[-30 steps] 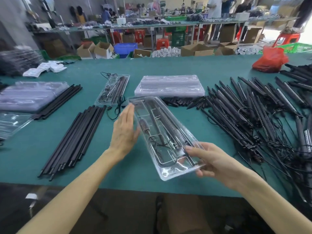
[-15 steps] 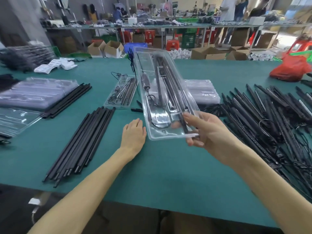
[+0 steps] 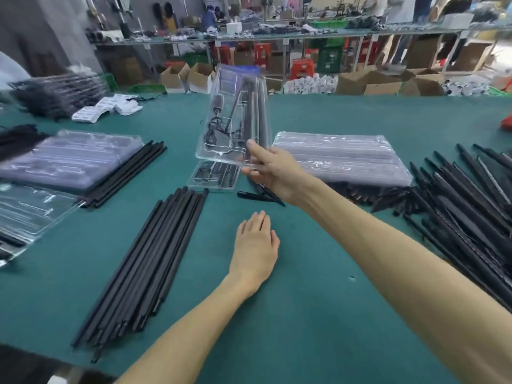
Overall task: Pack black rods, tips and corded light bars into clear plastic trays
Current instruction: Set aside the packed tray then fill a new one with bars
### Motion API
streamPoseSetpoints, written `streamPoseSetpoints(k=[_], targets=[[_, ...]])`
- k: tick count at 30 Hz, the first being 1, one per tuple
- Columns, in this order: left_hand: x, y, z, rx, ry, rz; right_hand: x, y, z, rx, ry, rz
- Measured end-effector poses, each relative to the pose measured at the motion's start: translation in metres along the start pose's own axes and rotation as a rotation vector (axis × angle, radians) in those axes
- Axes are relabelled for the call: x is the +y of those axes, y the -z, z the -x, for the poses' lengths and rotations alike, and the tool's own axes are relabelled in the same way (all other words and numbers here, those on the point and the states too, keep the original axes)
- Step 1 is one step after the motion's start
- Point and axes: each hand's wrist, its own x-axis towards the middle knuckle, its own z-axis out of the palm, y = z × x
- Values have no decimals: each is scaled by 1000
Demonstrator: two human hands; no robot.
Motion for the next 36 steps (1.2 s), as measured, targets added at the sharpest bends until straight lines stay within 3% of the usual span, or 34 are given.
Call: streamPoseSetpoints(k=[7,16,24,30,36], targets=[[2,6,2,42,-24,-11,54,-12,-63,55,-117,4],[2,12,4,67,-21,-12,91,-9,-71,-6,-223,-34],[0,12,3,51,-12,-30,75,2,-44,-95,-203,618],[-1,13,1,41,-4,-37,68,37,-4,-103,-108,691],[2,14,1,45,-13,-8,66,91,43,194,118,868]])
